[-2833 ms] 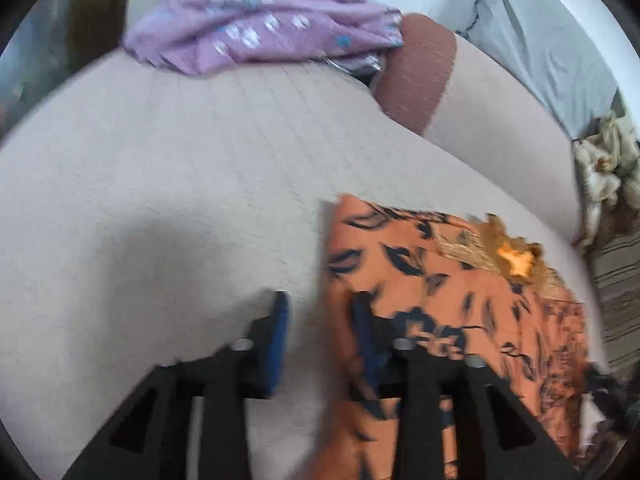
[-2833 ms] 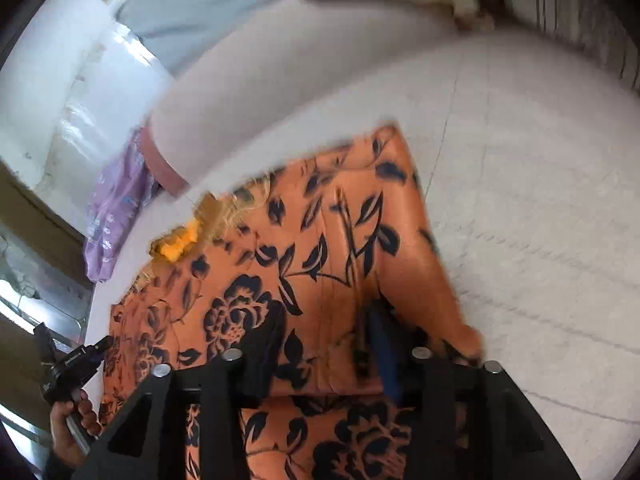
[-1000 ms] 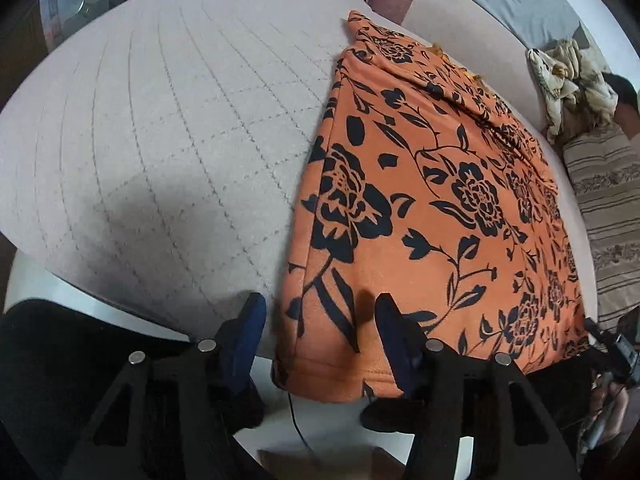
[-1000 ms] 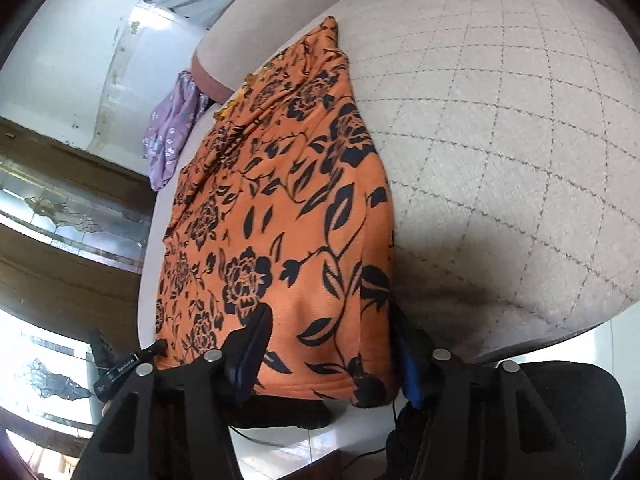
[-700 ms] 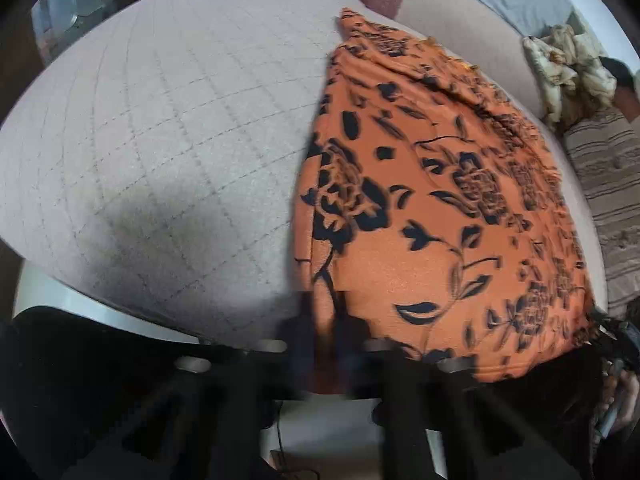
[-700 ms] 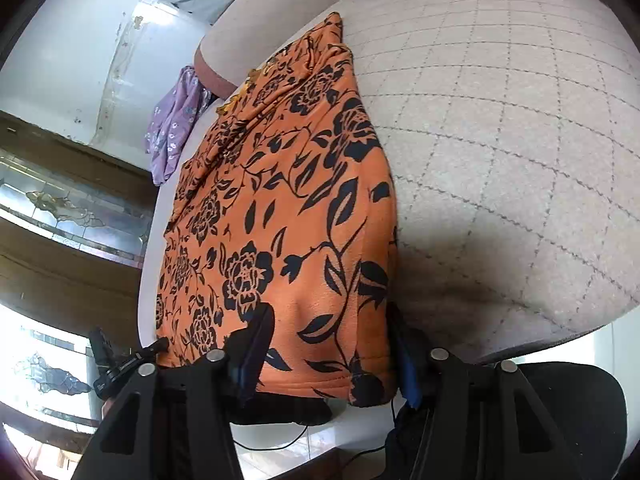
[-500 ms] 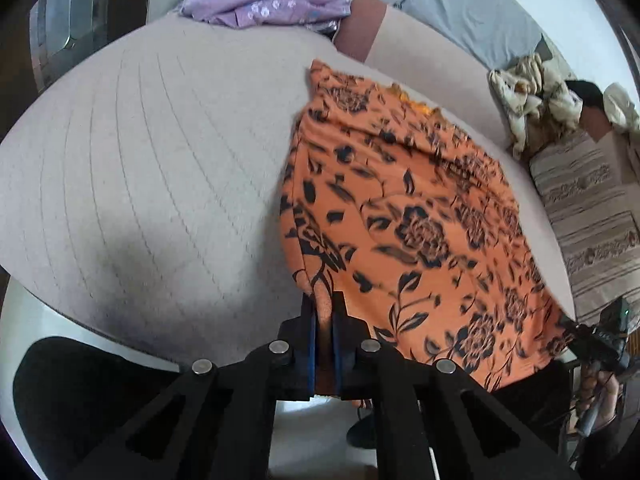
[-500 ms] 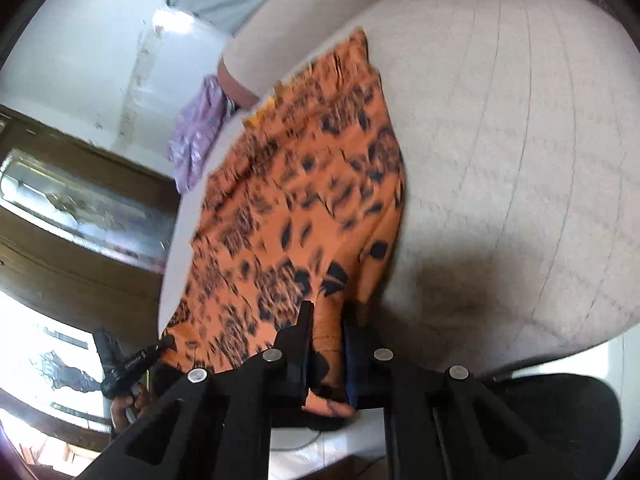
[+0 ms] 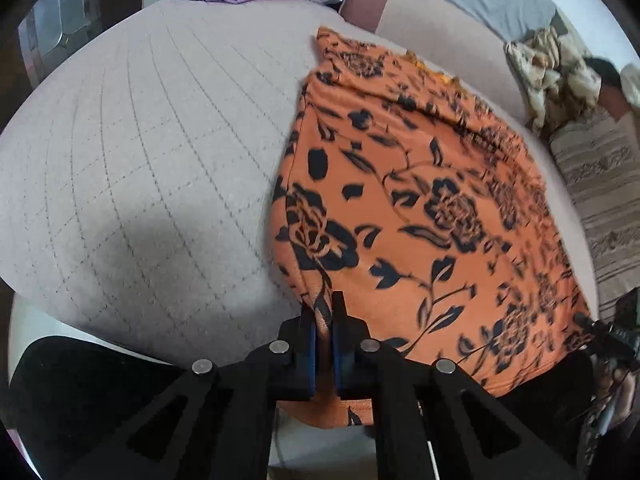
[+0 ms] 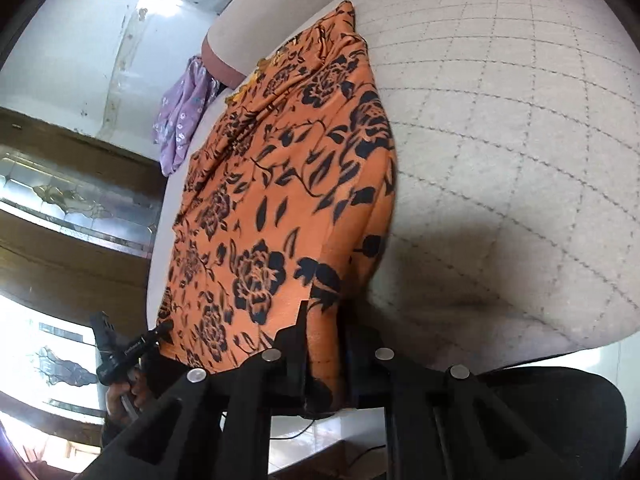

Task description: Fold small clothes

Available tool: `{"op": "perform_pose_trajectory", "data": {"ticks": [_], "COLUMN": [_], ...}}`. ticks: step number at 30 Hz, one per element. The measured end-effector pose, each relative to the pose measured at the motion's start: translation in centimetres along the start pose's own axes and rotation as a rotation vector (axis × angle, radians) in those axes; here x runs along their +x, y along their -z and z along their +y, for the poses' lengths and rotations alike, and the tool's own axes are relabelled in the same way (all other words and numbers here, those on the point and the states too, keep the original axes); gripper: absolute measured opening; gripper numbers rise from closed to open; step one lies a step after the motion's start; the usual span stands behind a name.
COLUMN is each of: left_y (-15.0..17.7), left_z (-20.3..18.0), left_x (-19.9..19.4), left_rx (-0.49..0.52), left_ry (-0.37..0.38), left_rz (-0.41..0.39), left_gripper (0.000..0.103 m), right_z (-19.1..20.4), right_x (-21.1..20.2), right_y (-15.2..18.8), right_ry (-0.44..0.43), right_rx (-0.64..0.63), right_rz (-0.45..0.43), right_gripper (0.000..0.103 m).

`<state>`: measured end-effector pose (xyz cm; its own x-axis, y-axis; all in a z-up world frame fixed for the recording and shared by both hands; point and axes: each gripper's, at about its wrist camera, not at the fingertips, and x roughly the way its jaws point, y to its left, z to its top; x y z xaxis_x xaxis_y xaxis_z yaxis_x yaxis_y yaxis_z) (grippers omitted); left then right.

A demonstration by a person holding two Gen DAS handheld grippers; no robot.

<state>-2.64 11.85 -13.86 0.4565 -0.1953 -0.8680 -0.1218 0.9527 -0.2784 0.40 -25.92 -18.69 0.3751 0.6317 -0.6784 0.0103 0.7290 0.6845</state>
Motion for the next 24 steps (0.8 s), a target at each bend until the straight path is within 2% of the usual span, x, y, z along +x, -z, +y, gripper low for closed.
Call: {"op": "perform_pose_trajectory", "data": {"ticks": [3,5,6,7,8,9,10,12,13,14,15,16,17,19,20,23,24], "left_y": [-0.3,0.1,0.2,0.2,0.2,0.2,0.3,0.5,0.6,0.5,0.4,0.0,-0.4,-1.2,-1.5,-1.8,-1.8], "left_z": [-0.2,0.1,0.1,-0.1,-0.3,-0.7,-1.2,-2.2,-2.5,-2.6,-2.4,-1.6,-0.8,1.0,1.2,1.0,0.0], "left_x": [1.0,1.5,1.6,1.6,1.7,1.8,1.9,2.2,2.3,2.3,2.2,2.0,1.9,1.6,1.6,0.4,0.0], "left_rx": [0.000,0.000,0.002,0.003,0.006,0.016,0.032,0.075,0.084,0.089,0.082,0.046,0.007,-0.071,-0.080,-0.057,-0.014], "left_ry": [-0.017,-0.040,-0.037,-0.020,0.002,0.026,0.007,-0.055,-0.072,-0.093,-0.092,-0.052,-0.018,0.041,0.037,-0.053,-0.135], "left_rz": [0.004,0.021,0.016,0.016,0.018,0.019,0.016,0.014,0.011,0.008,0.009,0.015,0.026,0.046,0.040,0.009,-0.014], "left_gripper": [0.008,0.017,0.020,0.035,0.054,0.060,0.063,0.063,0.057,0.043,0.034,0.019,0.011,0.008,0.008,0.007,0.007], "right_z": [0.4,0.1,-0.2,-0.4,-0.3,-0.3,-0.2,0.2,0.4,0.6,0.7,0.5,0.4,0.4,0.6,1.2,1.3], "right_x": [-0.4,0.4,1.0,1.2,1.1,1.2,1.4,1.5,1.6,1.6,1.8,2.0,2.0,2.1,2.1,1.9,1.9], "right_y": [0.0,0.0,0.0,0.1,0.0,-0.1,-0.2,-0.3,-0.3,-0.3,-0.3,-0.2,-0.3,-0.4,-0.5,-0.6,-0.6], "right_ry": [-0.053,0.008,0.012,-0.005,-0.011,-0.021,-0.050,-0.043,-0.034,-0.027,-0.025,-0.023,-0.024,-0.025,-0.029,-0.058,-0.066], "right_rx": [0.004,0.010,0.022,0.032,0.026,0.027,0.031,0.010,-0.005,-0.019,-0.022,-0.015,-0.008,-0.008,-0.013,-0.026,-0.030], "right_rz": [-0.023,0.000,0.021,0.029,0.026,0.029,0.035,0.041,0.042,0.040,0.043,0.051,0.054,0.053,0.052,0.042,0.041], "right_gripper": [0.018,0.029,0.030,0.033,0.041,0.047,0.056,0.057,0.053,0.036,0.028,0.024,0.023,0.022,0.021,0.019,0.019]}}
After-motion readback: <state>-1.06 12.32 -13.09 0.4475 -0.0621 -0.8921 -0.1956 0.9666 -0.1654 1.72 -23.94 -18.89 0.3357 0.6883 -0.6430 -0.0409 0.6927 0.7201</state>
